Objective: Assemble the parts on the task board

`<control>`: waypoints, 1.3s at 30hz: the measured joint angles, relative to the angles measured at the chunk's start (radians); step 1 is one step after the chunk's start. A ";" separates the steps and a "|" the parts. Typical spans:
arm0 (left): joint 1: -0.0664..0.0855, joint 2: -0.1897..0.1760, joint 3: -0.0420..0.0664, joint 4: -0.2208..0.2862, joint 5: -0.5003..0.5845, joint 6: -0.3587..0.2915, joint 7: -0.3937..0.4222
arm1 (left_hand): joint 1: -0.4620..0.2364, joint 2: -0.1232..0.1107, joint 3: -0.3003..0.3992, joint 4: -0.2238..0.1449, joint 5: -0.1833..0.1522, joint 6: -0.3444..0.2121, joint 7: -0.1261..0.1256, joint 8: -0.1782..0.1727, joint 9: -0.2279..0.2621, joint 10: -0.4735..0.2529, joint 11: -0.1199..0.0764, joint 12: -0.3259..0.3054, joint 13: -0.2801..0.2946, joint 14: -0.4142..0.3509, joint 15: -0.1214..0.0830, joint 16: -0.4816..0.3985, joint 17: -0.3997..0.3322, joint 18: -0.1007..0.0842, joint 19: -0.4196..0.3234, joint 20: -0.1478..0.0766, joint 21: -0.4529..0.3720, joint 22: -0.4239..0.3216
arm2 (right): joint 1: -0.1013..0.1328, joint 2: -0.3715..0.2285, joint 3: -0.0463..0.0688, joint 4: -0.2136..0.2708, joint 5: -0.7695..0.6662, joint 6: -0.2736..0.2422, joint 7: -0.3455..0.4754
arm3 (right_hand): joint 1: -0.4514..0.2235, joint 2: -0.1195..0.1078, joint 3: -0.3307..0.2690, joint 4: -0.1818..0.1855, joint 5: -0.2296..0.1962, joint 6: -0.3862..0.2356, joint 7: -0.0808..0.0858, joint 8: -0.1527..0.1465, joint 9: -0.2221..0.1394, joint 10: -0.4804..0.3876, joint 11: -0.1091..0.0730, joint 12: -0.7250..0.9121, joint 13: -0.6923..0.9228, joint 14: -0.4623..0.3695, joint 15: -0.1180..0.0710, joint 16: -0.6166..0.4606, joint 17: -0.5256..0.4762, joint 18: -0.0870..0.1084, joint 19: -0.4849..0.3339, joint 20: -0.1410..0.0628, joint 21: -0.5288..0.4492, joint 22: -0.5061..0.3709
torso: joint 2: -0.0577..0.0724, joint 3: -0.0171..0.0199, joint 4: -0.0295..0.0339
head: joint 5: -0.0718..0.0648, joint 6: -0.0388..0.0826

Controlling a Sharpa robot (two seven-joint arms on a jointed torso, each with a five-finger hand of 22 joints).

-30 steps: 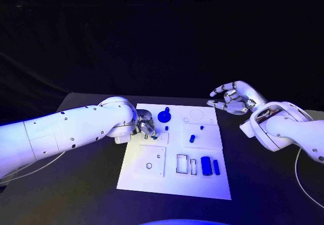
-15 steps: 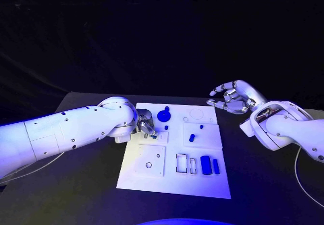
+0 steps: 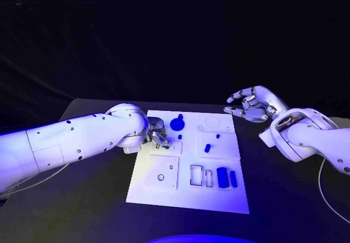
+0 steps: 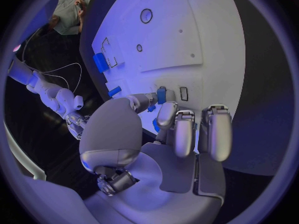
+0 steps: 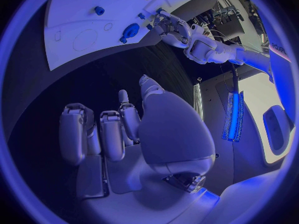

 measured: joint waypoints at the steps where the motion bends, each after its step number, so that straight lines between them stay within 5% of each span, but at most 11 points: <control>1: 0.000 0.000 0.000 0.000 0.000 0.002 0.000 | 0.000 0.000 0.000 0.000 0.005 0.000 0.000 0.001 0.000 0.002 -0.002 0.000 0.000 0.000 0.000 0.000 0.000 0.000 0.000 0.000 0.000 0.000 | 0.000 0.000 0.000 0.000 0.000 0.000 0.000 | 0.000 0.000 0.000 0.000 0.000 0.000 0.000 0.000 0.000 0.000 0.000 0.000 0.000 0.000 0.000 0.000 0.000 0.000 0.000 0.000 0.000 0.000 | 0.000 0.0000 0.0001 | 0.000 0.000; 10: 0.000 -0.001 0.000 0.001 -0.004 0.013 -0.001 | -0.011 -0.002 0.000 0.000 0.043 0.000 0.000 0.012 0.029 0.007 -0.007 0.004 0.006 0.003 -0.003 0.000 0.000 0.000 0.000 0.000 0.000 0.000 | 0.000 0.000 0.000 0.000 0.000 0.000 0.000 | 0.000 0.000 0.000 0.000 0.000 0.000 0.000 0.000 0.000 0.000 0.000 0.000 0.000 0.000 0.000 0.000 0.000 0.000 0.000 0.000 0.000 0.000 | 0.000 0.0002 0.0004 | -0.001 -0.003; 34: 0.001 0.009 0.001 -0.016 -0.002 0.035 -0.002 | -0.087 -0.003 0.013 -0.003 0.048 0.015 -0.015 0.028 0.101 0.018 -0.018 0.009 0.013 0.004 -0.011 0.000 0.000 0.000 0.002 -0.009 0.000 0.000 | -0.001 0.000 0.000 -0.001 0.000 0.001 0.000 | 0.000 0.000 0.000 0.000 0.000 0.000 0.000 0.000 0.000 0.000 0.000 0.000 0.000 0.000 0.000 0.000 0.001 0.000 0.000 0.000 0.000 0.000 | 0.000 0.0020 -0.0005 | 0.001 -0.007; 36: 0.001 0.010 0.001 -0.017 -0.002 0.038 -0.002 | -0.104 -0.008 0.062 -0.051 0.048 0.019 -0.018 0.028 0.101 0.018 -0.018 0.009 0.014 0.000 -0.014 0.000 0.000 0.000 0.004 -0.011 0.000 0.000 | -0.001 0.000 0.000 -0.001 0.000 0.001 0.000 | 0.000 0.000 0.000 0.000 0.004 0.000 0.000 0.004 0.000 0.000 0.000 0.000 0.000 0.000 0.000 0.000 0.001 0.000 0.000 0.000 0.000 0.000 | 0.000 0.0019 -0.0005 | 0.000 -0.008; 39: 0.002 0.012 0.001 -0.021 -0.001 0.042 -0.002 | -0.118 -0.008 0.061 -0.051 0.048 0.020 -0.017 0.029 0.099 0.021 -0.021 0.009 0.016 0.000 -0.014 0.000 0.000 0.000 0.000 -0.014 0.000 0.000 | -0.001 0.000 0.000 -0.001 0.000 0.001 0.000 | 0.000 0.000 0.000 0.000 0.004 0.000 0.000 0.008 0.001 0.000 0.000 0.000 0.000 0.000 0.000 0.000 0.001 0.000 0.000 0.000 0.000 0.000 | 0.000 0.0019 -0.0005 | -0.001 -0.008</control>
